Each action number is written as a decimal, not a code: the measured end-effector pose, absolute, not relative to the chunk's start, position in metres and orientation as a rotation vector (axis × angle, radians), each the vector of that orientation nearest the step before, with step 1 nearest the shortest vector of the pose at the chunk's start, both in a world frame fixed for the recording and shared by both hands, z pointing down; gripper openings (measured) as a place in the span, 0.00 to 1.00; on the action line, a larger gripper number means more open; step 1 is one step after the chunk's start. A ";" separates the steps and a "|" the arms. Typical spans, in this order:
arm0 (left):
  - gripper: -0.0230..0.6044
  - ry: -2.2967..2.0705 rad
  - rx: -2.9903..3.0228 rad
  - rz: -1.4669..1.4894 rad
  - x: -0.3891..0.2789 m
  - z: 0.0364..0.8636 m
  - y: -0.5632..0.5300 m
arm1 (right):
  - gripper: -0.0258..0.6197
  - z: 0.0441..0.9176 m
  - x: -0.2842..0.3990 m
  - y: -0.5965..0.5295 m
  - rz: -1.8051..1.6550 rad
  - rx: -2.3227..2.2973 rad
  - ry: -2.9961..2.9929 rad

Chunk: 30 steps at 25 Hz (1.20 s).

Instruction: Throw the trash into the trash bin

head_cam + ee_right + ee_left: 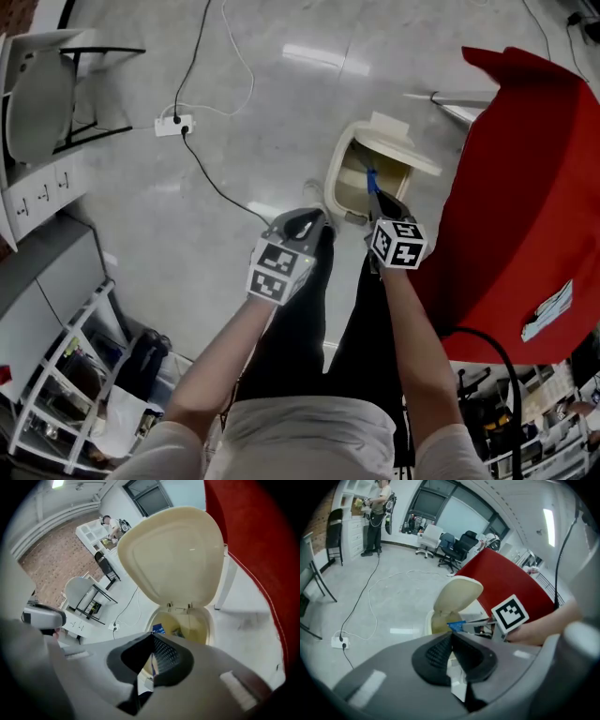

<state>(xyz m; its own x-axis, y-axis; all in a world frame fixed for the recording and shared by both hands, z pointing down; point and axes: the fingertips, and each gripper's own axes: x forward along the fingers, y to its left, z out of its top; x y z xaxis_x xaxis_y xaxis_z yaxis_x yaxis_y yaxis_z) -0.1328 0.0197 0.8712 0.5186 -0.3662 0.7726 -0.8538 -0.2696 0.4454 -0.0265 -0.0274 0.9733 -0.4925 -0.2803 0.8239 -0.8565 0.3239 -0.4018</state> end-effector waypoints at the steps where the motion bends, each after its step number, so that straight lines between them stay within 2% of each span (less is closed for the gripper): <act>1: 0.04 -1.001 1.849 0.678 -0.130 0.876 0.023 | 0.04 0.980 -0.023 -0.026 1.147 1.014 -1.931; 2: 0.04 -0.992 1.849 0.681 -0.127 0.879 0.026 | 0.06 0.986 -0.019 -0.023 1.142 1.026 -1.911; 4: 0.04 -0.978 1.855 0.688 -0.123 0.879 0.032 | 0.23 0.993 -0.015 -0.018 1.144 1.030 -1.880; 5: 0.04 -0.973 1.852 0.686 -0.123 0.878 0.035 | 0.24 0.993 -0.014 -0.015 1.152 1.027 -1.875; 11: 0.04 -0.970 1.859 0.689 -0.122 0.864 0.042 | 0.24 0.963 -0.017 -0.014 1.177 1.031 -1.896; 17: 0.04 -1.024 1.874 0.671 -0.119 0.814 0.043 | 0.24 0.889 -0.025 -0.005 1.148 0.980 -1.980; 22: 0.04 -1.035 1.924 0.666 -0.114 0.754 0.038 | 0.13 0.820 -0.023 -0.007 1.093 0.983 -2.052; 30: 0.04 -1.016 2.007 0.654 -0.096 0.666 0.048 | 0.04 0.713 -0.007 0.004 0.979 0.913 -2.170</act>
